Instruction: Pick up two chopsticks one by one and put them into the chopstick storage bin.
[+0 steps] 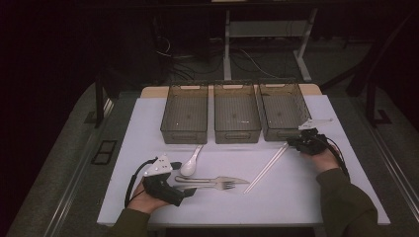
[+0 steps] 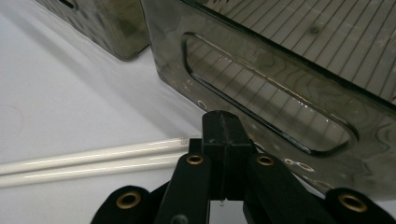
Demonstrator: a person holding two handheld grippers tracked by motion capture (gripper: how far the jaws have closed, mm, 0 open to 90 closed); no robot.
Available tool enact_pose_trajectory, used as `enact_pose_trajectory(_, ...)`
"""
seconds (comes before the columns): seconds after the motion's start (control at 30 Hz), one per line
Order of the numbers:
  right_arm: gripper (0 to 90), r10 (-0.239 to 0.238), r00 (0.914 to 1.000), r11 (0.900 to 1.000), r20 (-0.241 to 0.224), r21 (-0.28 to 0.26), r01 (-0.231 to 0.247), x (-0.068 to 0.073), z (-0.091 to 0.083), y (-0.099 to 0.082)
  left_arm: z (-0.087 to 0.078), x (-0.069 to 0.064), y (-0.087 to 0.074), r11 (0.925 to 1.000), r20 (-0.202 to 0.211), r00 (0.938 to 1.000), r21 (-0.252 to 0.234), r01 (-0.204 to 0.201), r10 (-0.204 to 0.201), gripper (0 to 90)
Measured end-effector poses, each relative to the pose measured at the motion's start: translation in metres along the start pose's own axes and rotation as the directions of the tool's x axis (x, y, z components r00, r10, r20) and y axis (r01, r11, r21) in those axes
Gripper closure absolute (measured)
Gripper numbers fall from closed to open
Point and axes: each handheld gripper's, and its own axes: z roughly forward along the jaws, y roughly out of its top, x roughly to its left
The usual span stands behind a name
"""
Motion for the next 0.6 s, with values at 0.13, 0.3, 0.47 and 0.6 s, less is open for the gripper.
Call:
enact_pose_trajectory(0.13, 89.7, -0.011, 0.9999, 0.9999, 0.0, 0.01, 0.011, 0.0, 0.006, 0.001, 0.0, 0.0, 0.0, 1.0, 0.001, 1.0, 0.0, 0.002, -0.002, 0.0)
enact_pose_trajectory(0.3, 89.7, -0.021, 0.9998, 0.9993, 0.0, 0.032, 0.021, 0.002, 0.013, 0.0, 0.0, 0.0, 0.0, 1.0, 0.002, 1.0, 0.0, 0.002, -0.002, 0.0)
enact_pose_trajectory(0.47, 89.7, -0.016, 0.9999, 0.9991, 0.0, 0.039, 0.016, 0.001, 0.012, -0.001, 0.0, 0.0, 0.0, 1.0, 0.003, 1.0, 0.001, 0.001, -0.001, 0.0)
enact_pose_trajectory(0.6, 89.6, -0.027, 0.9996, 0.9981, -0.002, 0.054, 0.027, 0.002, 0.013, -0.003, 0.0, 0.0, 0.0, 1.0, 0.002, 1.0, 0.0, 0.001, -0.001, 0.0)
